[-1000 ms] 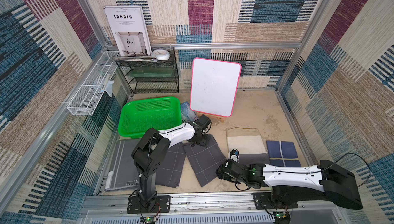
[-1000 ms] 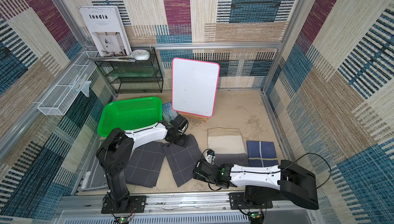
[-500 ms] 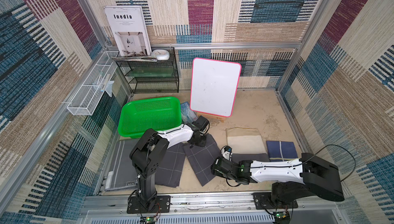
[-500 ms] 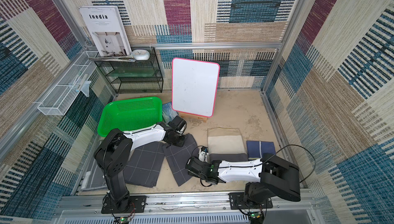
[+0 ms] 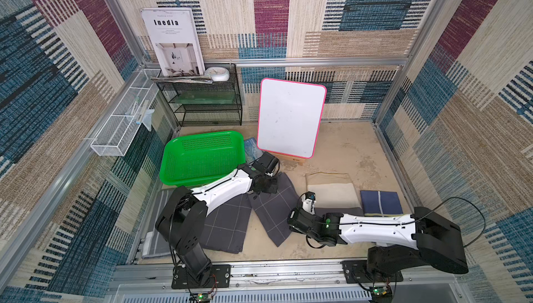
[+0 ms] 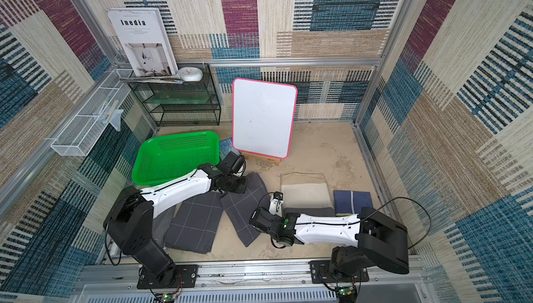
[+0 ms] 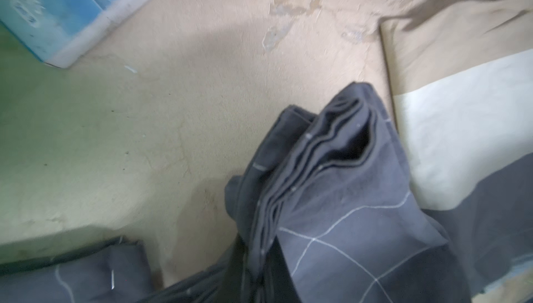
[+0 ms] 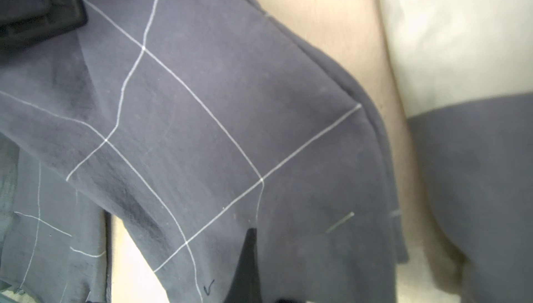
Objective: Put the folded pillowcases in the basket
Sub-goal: Pick up the pillowcase at the center of the board, then place the pillowcase in the basket.
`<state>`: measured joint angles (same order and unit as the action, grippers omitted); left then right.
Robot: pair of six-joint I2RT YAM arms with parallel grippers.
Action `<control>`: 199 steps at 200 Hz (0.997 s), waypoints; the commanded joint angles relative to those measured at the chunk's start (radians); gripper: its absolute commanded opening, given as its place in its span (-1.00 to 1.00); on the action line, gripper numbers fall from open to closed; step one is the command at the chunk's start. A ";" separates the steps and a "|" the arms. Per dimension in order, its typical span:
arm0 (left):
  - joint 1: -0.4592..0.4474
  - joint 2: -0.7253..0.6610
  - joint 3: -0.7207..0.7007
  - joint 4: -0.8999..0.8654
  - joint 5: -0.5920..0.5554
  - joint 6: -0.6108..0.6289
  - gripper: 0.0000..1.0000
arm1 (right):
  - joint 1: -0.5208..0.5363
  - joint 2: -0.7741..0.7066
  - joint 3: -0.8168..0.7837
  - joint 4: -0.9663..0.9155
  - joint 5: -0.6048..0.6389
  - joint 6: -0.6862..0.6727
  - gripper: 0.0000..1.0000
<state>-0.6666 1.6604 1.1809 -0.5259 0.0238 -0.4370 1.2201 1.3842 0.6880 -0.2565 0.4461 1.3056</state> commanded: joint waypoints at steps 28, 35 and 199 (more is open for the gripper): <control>0.001 -0.147 0.040 -0.093 -0.117 0.000 -1.00 | -0.015 -0.032 0.159 -0.087 0.144 -0.202 -1.00; 0.002 -0.169 0.052 -0.109 -0.146 0.007 -1.00 | -0.021 -0.029 0.191 -0.087 0.157 -0.242 -1.00; 0.525 -0.303 0.172 -0.142 -0.339 -0.041 -1.00 | -0.192 0.873 1.530 -0.107 -0.110 -0.923 -1.00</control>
<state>-0.2127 1.3350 1.3590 -0.7052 -0.3161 -0.4454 1.0348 2.1307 2.0182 -0.2985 0.4152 0.4503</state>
